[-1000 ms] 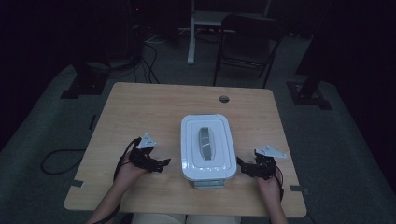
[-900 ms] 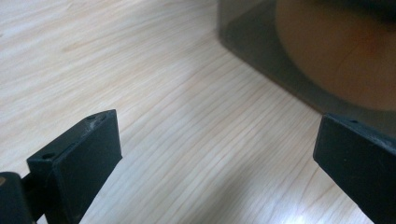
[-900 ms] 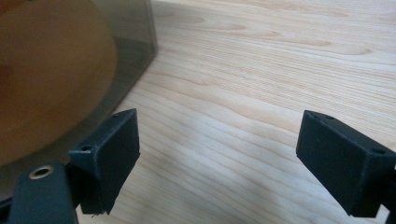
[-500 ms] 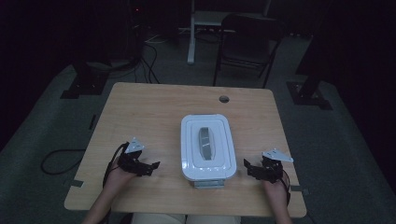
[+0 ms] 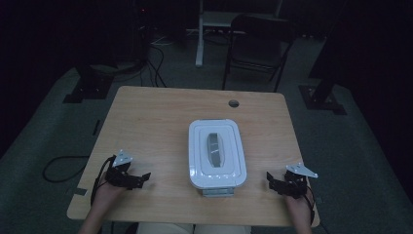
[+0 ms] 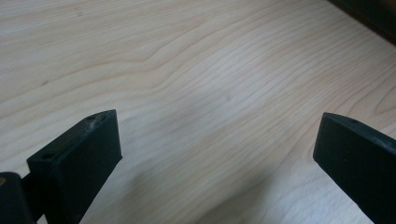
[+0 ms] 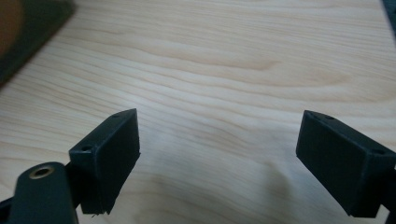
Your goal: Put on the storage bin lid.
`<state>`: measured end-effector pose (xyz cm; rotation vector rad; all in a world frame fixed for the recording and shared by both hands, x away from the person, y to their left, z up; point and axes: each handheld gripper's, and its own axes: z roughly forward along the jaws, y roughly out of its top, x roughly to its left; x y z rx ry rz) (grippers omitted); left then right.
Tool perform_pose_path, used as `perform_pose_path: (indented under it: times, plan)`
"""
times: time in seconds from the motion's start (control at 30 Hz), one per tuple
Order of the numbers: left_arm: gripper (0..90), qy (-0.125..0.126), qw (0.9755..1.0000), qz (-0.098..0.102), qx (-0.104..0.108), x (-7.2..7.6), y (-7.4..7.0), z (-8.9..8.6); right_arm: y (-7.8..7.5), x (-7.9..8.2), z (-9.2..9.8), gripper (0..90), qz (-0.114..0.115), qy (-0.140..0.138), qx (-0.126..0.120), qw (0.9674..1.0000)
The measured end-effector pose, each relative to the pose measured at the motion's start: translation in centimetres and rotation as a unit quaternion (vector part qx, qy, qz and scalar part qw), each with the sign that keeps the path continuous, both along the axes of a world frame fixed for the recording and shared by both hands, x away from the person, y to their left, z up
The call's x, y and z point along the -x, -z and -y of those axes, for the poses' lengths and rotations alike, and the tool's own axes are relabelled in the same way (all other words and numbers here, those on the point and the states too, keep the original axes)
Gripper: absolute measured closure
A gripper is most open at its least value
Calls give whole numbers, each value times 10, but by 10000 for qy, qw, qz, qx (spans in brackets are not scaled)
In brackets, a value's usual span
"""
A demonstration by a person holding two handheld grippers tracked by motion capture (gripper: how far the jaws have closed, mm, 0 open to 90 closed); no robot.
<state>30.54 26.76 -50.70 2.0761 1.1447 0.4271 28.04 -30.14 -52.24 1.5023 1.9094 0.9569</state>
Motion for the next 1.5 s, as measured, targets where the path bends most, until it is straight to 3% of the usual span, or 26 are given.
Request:
perform_pose_path:
  times: [0.27, 0.3, 0.43, 0.63, 0.8, 1.0, 1.27, 1.37, 1.43, 1.5]
  plan:
    - [16, -394, 9992, -15, 14, 11, 1, -20, 1, 6, 10, 133, -108, 248, 46, 9996]
    - [16, -570, 9984, 2, 14, 14, 0, -27, 2, 6, 12, 133, -115, 294, 35, 9995]
    - [16, -845, 9964, -10, 4, 17, 1, -38, 3, 7, 16, 133, -137, 529, 124, 9984]
    - [16, -1311, 9913, 51, -100, 21, 4, -53, 4, 8, 21, 133, -268, 725, 259, 9967]
    - [16, -1665, 9860, 39, -107, 21, 7, -63, 4, 7, 27, 133, -307, 876, 108, 9956]
    - [16, -1754, 9845, -23, -87, 19, 9, -67, 5, 4, 26, 133, -407, 934, 223, 9945]
    - [16, -1777, 9835, -206, -277, 10, 15, -68, 5, -7, 31, 133, -438, 938, 229, 9944]
    - [16, -1761, 9839, -140, -256, 7, 16, -69, 5, -12, 30, 133, -436, 908, 225, 9947]
    - [16, -1745, 9840, -217, -276, 6, 14, -69, 5, -15, 29, 133, -433, 865, 237, 9950]
    - [16, -1694, 9854, -133, -144, 4, 12, -70, 5, -18, 27, 132, -431, 837, 276, 9952]
